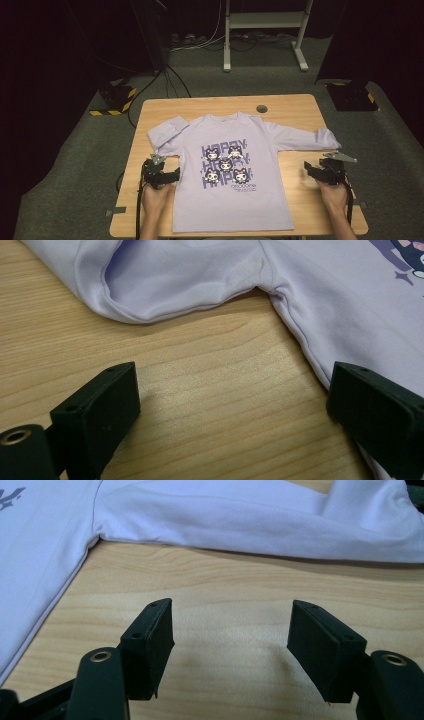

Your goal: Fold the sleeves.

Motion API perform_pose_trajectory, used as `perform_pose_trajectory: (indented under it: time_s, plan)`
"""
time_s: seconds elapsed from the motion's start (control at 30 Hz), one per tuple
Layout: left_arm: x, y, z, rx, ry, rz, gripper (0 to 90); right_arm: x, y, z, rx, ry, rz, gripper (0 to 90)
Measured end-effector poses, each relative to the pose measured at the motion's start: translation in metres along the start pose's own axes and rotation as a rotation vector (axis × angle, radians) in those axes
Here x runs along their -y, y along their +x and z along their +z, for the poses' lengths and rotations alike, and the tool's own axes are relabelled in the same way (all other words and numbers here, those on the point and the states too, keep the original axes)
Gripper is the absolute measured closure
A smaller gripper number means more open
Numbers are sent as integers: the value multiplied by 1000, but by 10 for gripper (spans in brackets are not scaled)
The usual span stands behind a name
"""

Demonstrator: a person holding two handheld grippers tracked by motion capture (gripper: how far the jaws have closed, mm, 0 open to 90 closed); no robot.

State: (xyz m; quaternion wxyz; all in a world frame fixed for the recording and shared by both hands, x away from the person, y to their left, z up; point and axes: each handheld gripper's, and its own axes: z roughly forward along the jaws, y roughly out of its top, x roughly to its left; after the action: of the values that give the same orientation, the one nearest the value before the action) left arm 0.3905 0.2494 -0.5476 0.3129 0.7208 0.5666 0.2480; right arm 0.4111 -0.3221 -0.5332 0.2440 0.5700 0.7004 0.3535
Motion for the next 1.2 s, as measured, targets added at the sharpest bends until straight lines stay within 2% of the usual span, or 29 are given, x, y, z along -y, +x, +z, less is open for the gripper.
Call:
perform_pose_trajectory:
  time_s: [0.2, 0.3, 0.4, 0.53, 0.77, 0.97, 1.2]
  plan:
    - [0, -1, 0, -4, -1, -5, 72, -12, -2, 4, 4, -16, 22, 338]
    - [0, -2, 0, -5, -1, -6, 72, -19, -2, 6, 5, -14, 12, 335]
    - [0, -3, 0, -5, -1, -7, 72, -26, -1, 8, -12, -10, 26, 333]
    - [0, -3, 0, -6, -1, -8, 72, -31, 1, 10, -7, -10, 16, 333]
    - [0, -4, 0, -8, -2, -10, 72, -43, -4, 19, 18, -9, 27, 332]
    - [0, -6, 0, 7, 0, 8, 72, -56, -8, 28, 54, -5, 21, 329]
    - [0, -7, 0, 9, 0, 8, 72, -67, -17, 43, 95, 5, 53, 321]
